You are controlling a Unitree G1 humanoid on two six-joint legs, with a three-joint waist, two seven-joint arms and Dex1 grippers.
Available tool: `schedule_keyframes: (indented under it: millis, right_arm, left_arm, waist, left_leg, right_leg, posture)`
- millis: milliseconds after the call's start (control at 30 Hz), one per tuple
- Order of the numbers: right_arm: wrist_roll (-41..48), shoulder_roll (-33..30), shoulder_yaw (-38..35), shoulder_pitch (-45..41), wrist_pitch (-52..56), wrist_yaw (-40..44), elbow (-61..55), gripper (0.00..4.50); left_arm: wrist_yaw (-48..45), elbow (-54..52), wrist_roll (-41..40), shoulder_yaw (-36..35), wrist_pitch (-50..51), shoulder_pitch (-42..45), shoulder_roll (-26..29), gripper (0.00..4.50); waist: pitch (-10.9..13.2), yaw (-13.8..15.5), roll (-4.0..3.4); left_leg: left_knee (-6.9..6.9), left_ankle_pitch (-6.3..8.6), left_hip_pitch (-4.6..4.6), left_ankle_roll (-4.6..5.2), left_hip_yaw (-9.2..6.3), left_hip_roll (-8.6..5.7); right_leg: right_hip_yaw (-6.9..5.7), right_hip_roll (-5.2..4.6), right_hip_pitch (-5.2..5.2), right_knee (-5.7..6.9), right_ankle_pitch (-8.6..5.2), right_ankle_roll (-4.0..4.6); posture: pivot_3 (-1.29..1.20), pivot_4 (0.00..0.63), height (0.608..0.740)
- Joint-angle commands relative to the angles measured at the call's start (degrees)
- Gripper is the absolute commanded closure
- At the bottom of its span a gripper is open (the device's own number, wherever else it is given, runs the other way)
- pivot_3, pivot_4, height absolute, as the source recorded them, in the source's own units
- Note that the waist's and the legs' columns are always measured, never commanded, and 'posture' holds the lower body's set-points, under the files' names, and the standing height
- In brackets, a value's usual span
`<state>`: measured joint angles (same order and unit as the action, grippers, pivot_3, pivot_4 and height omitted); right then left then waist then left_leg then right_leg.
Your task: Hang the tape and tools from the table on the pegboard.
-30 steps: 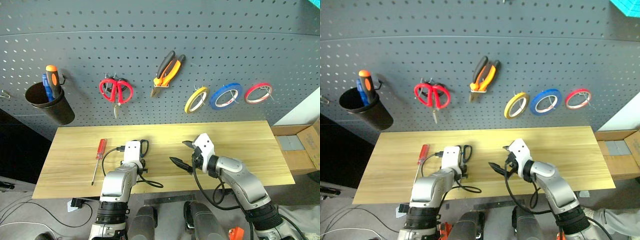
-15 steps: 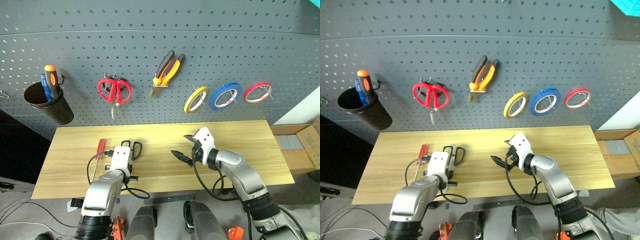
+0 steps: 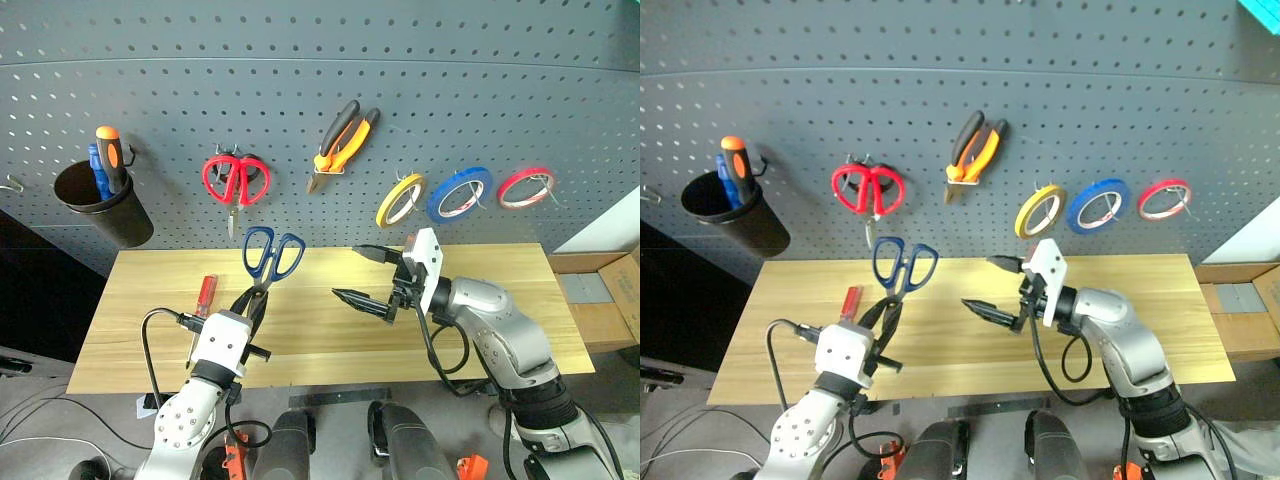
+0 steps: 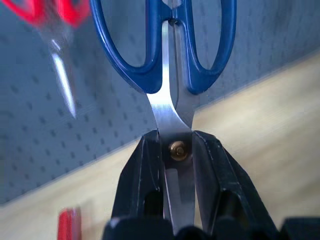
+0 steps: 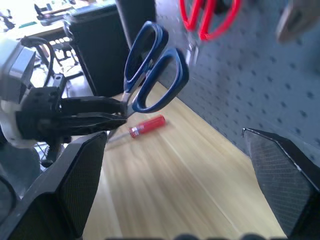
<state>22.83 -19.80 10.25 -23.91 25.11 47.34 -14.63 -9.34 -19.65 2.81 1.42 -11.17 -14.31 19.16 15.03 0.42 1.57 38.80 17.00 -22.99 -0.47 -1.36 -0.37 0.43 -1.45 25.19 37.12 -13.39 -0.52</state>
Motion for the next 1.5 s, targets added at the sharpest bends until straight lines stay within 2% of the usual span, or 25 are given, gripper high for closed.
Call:
schedule_keyframes:
  millis: [33,167,433,1067,1233,1400,1500]
  right_arm:
    - [1.54,0.31,-1.16,-1.69,-0.12,-0.18,-2.26,0.0]
    - [1.35,0.39,-1.03,-2.07,-0.63,-0.59,-1.11,0.0]
    - [1.19,0.81,-0.73,-2.77,-1.49,-0.25,0.35,0.0]
    - [0.11,1.32,-0.4,-3.67,-1.83,-1.91,0.97,0.0]
    - [-0.81,1.54,-0.01,-3.78,-2.2,-2.41,1.48,0.0]
    - [-1.65,2.05,0.0,-3.82,-2.49,-2.9,1.79,0.0]
    - [-2.03,2.08,-0.05,-3.82,-2.53,-3.05,1.92,0.0]
  left_arm:
    - [1.51,-1.37,1.95,-2.33,-4.32,2.47,-0.38,3.95]
    - [5.14,-2.48,3.1,-6.95,-5.53,5.72,-1.75,3.95]
    - [5.55,-3.67,0.52,-10.2,-0.38,6.33,-4.11,3.95]
    - [2.35,-0.51,-1.32,-9.3,8.98,12.99,-4.71,3.95]
    - [2.03,2.98,-1.96,-8.94,12.12,16.95,-4.83,3.95]
    - [3.61,9.19,-4.35,-11.44,16.81,22.55,-5.51,3.95]
    - [1.77,9.81,-7.33,-11.54,22.13,24.17,-5.72,3.97]
  waist:
    - [-0.02,0.02,0.02]
    - [-0.08,-0.02,0.03]
    - [-0.1,-0.01,0.06]
    - [-0.15,-0.12,0.15]
    - [-0.16,-0.14,0.16]
    - [-0.16,-0.21,0.16]
    - [-0.17,-0.53,0.18]
  left_leg:
    - [0.0,0.0,0.0,0.0,-0.01,0.0]
    - [0.01,0.0,-0.02,0.01,-0.01,0.0]
    - [0.1,0.0,0.0,0.01,-0.01,-0.01]
    - [0.28,-0.03,0.11,-0.01,0.02,-0.02]
    - [0.38,-0.03,0.13,-0.01,0.02,-0.03]
    - [0.63,-0.03,0.1,-0.01,0.0,-0.03]
    - [0.91,-0.02,0.08,0.0,0.01,-0.03]
  right_leg:
    - [-0.04,0.0,-0.01,0.02,0.0,0.0]
    - [-0.1,0.02,-0.01,0.01,0.01,-0.01]
    - [-0.12,0.04,-0.03,0.13,0.01,-0.02]
    - [-0.09,0.07,0.01,0.62,0.01,-0.02]
    - [-0.08,0.07,0.01,0.75,0.01,-0.02]
    - [-0.09,0.09,0.01,0.91,0.01,-0.02]
    - [-0.05,0.1,-0.03,1.0,0.02,-0.03]
  posture:
    - [0.04,0.23,0.74]
    - [0.04,0.228,0.74]
    - [0.06,0.221,0.74]
    - [0.04,0.221,0.74]
    - [0.04,0.217,0.74]
    - [0.04,0.215,0.74]
    - [0.03,0.216,0.74]
